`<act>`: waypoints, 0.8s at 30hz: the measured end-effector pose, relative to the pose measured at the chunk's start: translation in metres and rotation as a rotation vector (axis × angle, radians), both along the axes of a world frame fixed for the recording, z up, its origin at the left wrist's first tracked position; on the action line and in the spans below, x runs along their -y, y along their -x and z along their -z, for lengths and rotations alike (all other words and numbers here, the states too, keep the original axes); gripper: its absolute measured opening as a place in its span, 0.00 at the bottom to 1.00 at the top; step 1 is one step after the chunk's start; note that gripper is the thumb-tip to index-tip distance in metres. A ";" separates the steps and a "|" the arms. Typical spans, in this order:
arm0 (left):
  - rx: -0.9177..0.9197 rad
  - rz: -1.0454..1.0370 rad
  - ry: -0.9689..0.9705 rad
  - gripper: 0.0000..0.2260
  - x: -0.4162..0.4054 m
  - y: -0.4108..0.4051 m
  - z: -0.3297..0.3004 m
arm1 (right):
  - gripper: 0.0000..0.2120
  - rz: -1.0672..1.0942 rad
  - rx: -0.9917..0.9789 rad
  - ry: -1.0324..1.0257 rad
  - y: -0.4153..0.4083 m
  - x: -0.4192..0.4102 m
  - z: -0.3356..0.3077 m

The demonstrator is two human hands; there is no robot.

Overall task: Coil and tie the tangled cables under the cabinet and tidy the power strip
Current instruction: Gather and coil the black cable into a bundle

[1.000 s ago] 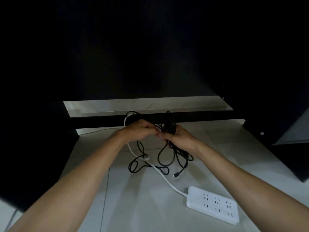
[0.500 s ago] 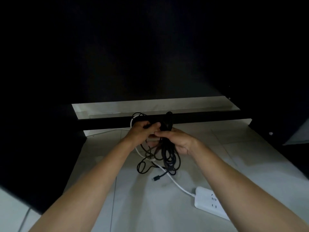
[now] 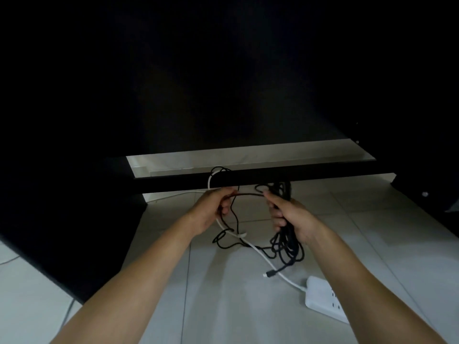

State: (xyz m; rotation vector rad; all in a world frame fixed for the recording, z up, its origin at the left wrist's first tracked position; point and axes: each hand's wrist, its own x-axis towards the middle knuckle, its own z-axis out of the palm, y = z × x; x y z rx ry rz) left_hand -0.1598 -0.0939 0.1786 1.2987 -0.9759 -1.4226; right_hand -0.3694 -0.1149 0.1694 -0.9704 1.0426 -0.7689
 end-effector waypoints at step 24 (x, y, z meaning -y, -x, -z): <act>0.686 0.293 0.235 0.13 0.003 0.057 0.020 | 0.18 0.154 0.172 -0.034 -0.015 -0.011 0.026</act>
